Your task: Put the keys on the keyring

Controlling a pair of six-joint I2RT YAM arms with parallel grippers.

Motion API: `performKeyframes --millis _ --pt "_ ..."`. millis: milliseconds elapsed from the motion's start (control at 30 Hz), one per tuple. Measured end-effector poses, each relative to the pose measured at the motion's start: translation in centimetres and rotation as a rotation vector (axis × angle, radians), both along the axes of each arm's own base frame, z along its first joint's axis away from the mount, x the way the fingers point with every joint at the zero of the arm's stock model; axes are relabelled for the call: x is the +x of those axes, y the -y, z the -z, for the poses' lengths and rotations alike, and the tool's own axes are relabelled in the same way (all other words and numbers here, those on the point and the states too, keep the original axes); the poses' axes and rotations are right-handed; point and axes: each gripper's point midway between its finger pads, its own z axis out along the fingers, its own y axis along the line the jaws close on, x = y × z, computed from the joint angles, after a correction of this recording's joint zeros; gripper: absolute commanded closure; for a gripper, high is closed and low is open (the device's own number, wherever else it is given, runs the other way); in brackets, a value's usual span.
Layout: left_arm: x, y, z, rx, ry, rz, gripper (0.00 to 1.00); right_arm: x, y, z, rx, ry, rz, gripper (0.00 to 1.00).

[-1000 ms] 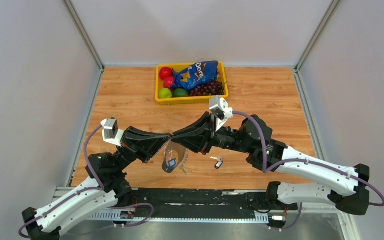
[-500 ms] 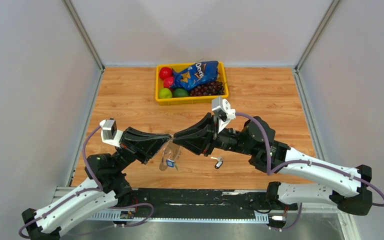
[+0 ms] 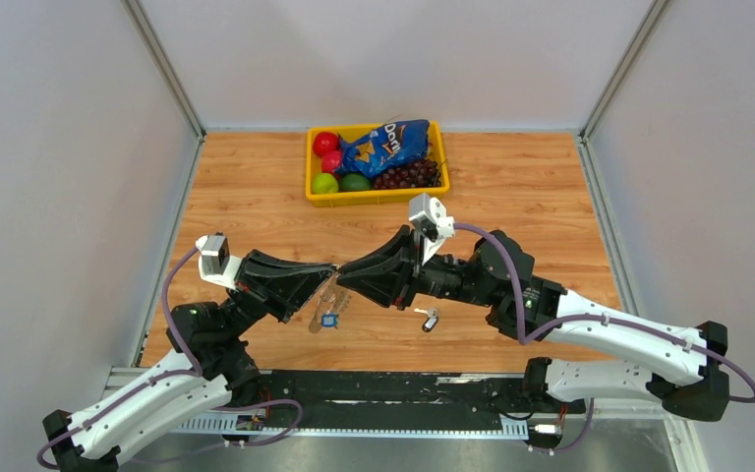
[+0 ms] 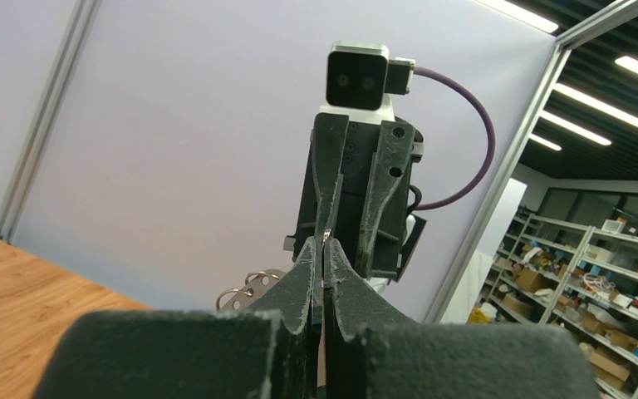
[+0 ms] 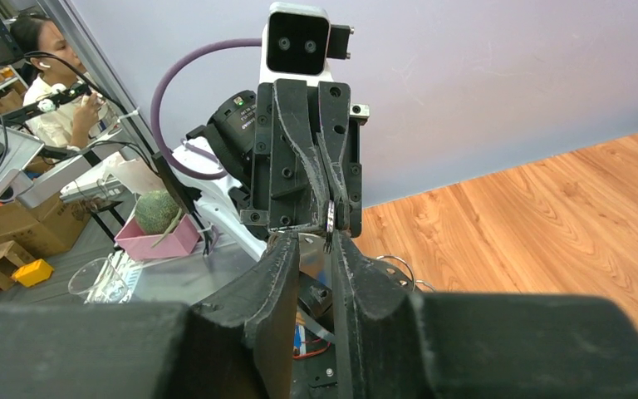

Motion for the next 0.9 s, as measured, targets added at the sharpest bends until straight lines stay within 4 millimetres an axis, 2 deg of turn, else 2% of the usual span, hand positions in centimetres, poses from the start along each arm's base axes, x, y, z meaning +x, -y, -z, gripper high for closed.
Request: performKeyframes --millis 433,500,567,900 --pt "0.01 -0.1 -0.08 -0.004 0.0 -0.003 1.0 0.05 -0.68 0.88 -0.025 -0.007 0.003 0.85" --pt "-0.01 -0.1 -0.08 -0.004 0.001 -0.003 1.0 -0.02 -0.7 0.88 -0.025 -0.004 0.004 0.89" --pt "-0.03 -0.12 -0.11 -0.005 0.002 -0.002 1.0 -0.03 -0.72 0.88 -0.025 -0.004 0.007 0.99" --pt "-0.2 -0.27 -0.38 -0.015 0.012 -0.001 0.98 -0.17 -0.9 0.6 -0.03 0.021 0.029 1.0"
